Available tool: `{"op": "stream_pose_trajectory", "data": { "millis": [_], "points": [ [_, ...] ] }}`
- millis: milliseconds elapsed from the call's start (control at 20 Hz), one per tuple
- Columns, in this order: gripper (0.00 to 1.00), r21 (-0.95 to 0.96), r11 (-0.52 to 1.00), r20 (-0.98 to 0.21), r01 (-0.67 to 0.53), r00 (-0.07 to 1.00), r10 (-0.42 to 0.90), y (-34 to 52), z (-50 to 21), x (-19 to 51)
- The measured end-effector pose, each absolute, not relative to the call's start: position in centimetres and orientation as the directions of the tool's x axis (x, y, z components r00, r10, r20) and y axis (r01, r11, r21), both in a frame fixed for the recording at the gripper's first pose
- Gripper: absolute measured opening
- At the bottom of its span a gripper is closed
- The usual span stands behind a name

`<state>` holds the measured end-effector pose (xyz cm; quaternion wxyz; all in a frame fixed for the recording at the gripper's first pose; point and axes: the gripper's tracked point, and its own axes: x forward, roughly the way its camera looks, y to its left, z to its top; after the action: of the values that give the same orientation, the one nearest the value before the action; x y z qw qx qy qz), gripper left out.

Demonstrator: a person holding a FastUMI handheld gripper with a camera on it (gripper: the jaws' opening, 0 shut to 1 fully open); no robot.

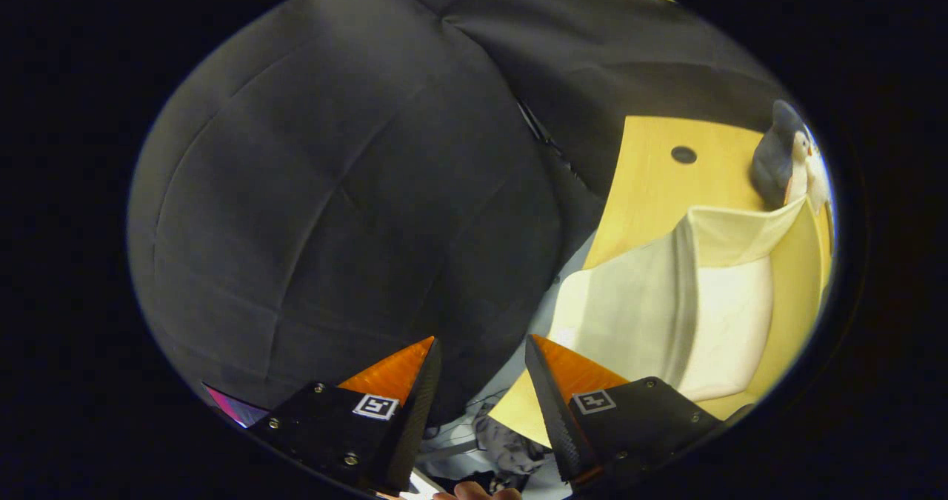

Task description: Open the storage box then place both shoes into the box .Put the left shoe in first, then the right shoe, with the right side of both shoes facing outward in a uniform manner.

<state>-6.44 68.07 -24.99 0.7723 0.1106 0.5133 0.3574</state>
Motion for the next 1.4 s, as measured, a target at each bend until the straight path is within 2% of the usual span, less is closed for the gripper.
{"op": "stream_pose_trajectory", "data": {
  "millis": [400, 700, 1050, 1400],
  "points": [
    [0.71, 0.51, 0.735, -0.653, -0.446, 0.355, 0.669, 54.5, -17.1, -3.4],
    [0.71, 0.315, 0.816, -0.622, -0.485, 0.545, 0.563, 43.0, -13.8, 0.1],
    [0.71, 0.245, 0.874, -0.6, -0.419, 0.643, 0.477, 34.0, -14.7, 1.0],
    [0.71, 0.299, 0.897, -0.6, -0.326, 0.667, 0.442, 27.6, -18.7, 1.4]
  ]
}}
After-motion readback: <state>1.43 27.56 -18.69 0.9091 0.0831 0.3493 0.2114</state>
